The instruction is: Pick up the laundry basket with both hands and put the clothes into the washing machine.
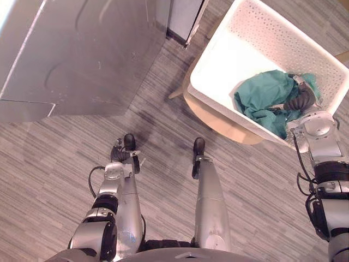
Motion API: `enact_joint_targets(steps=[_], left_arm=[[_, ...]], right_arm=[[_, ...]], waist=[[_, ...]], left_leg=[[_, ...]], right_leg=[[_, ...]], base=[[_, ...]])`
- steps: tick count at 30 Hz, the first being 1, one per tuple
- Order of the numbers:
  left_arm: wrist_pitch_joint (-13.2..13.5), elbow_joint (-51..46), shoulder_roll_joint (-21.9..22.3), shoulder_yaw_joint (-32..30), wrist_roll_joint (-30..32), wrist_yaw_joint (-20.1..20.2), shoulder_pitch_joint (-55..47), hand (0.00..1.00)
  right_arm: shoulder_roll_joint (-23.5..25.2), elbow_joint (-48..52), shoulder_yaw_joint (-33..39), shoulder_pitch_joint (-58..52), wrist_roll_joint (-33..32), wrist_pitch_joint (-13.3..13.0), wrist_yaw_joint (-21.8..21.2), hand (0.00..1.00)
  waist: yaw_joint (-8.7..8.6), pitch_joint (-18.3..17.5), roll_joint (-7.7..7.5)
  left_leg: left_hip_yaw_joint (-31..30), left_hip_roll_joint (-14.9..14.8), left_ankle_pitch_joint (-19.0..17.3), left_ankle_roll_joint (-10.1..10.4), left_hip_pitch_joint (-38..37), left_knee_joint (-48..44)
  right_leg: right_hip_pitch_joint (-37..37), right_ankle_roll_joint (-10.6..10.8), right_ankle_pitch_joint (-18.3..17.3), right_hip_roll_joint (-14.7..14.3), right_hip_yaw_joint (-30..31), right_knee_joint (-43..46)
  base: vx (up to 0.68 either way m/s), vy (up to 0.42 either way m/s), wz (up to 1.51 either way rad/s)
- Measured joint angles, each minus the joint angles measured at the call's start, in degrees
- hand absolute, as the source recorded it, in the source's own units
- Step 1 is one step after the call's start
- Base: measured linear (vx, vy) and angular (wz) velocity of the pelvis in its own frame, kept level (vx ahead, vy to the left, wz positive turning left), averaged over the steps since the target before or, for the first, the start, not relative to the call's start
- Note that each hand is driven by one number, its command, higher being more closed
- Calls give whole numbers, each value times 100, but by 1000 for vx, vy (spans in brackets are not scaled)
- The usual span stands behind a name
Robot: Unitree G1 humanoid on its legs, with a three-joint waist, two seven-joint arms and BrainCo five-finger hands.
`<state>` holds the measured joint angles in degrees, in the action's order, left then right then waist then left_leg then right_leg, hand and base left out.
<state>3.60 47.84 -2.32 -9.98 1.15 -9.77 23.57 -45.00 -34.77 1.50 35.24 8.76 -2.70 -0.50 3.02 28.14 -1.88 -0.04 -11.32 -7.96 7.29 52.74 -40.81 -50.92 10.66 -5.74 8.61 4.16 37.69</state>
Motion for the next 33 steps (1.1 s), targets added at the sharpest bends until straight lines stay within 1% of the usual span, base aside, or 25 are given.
enact_joint_targets(steps=[2,3,6,9,12,13,18,22,24,33], left_arm=[[-4,-34,-10,-1,-77,-4,56,0],[0,-75,-7,-4,-108,-17,93,0],[-1,-234,-4,-2,-130,-61,193,0],[6,-445,-14,-3,-318,-173,224,0],[4,-461,-48,-1,-334,-252,247,0],[4,-461,-48,-3,-334,-255,247,0],[4,-476,-51,-6,-333,-265,247,0],[7,-575,-52,-19,-333,-269,256,0],[7,-571,-47,-47,-333,-269,260,0],[11,-524,-43,-126,-335,-266,260,0]], right_arm=[[169,-11,14,38,-39,10,58,0],[299,-72,140,84,-66,10,106,0],[411,-273,383,140,-221,16,269,0],[403,-310,607,167,-282,1,377,0],[408,-465,646,242,-289,-9,461,0],[411,-486,646,214,-297,-11,473,100],[471,-562,764,202,-399,-20,507,100],[484,-562,830,196,-398,-110,618,100],[483,-563,840,176,-398,-108,621,100],[483,-551,876,93,-398,-106,639,100]], waist=[[-2,1,-1],[-11,3,2],[3,6,0],[13,13,-4],[20,22,-9],[27,23,-9],[17,32,-8],[12,119,-7],[12,119,-7],[28,119,-7]], left_leg=[[-31,29,-7,-12,138,-96],[-102,68,-7,-13,273,-204],[-247,118,-25,-45,557,-392],[-329,171,-15,-88,829,-523],[-326,172,23,-109,874,-524],[-327,171,29,-109,874,-524],[-333,168,36,-106,887,-522],[-358,165,49,-83,904,-521],[-371,163,67,-52,904,-521],[-379,142,72,-63,878,-519]], right_leg=[[-125,5,-33,16,-9,115],[-230,-3,-89,38,-35,242],[-454,-22,-186,93,-134,491],[-693,-50,-269,134,-158,674],[-731,-51,-271,144,-164,699],[-729,-50,-271,147,-171,702],[-730,-25,-254,146,-190,694],[-725,-20,-250,142,-227,688],[-714,-20,-250,142,-246,686],[-698,-34,-238,131,-250,697]], base=[[37,9,10],[31,14,18],[9,4,20],[-17,-10,18],[4,-22,5],[0,0,0],[44,-18,0],[54,-18,1],[52,-19,2],[32,-19,0]])
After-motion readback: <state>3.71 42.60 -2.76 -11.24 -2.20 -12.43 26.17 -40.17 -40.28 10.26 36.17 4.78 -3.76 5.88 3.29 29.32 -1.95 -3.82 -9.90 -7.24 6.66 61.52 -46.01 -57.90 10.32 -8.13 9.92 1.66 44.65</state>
